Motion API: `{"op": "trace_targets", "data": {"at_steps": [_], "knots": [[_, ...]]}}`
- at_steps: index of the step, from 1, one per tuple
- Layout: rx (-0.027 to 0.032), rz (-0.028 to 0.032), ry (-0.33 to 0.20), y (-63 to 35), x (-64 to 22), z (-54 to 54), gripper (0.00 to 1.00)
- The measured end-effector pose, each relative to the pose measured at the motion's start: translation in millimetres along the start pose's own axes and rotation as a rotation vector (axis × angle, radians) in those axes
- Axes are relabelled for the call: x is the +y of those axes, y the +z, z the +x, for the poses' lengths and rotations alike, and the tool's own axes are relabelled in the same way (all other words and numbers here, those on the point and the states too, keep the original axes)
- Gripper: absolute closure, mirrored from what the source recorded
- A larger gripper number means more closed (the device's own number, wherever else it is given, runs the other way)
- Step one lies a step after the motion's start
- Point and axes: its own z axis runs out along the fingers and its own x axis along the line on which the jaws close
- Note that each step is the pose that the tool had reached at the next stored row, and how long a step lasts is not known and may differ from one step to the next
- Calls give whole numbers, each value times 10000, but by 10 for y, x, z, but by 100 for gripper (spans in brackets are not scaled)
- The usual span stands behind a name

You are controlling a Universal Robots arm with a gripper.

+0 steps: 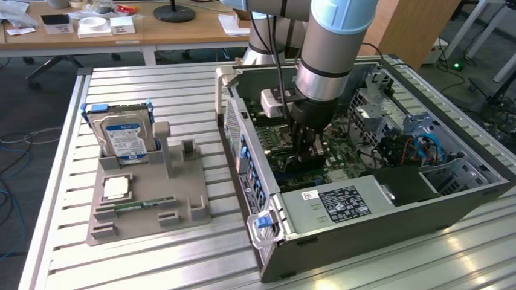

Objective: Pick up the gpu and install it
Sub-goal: 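Insert the gpu into the slot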

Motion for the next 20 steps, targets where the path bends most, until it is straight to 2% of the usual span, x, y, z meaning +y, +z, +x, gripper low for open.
{"op": "trace_targets", "data": {"at_steps": [20], "knots": [[-2,-1,2,16,21,14,75]]}}
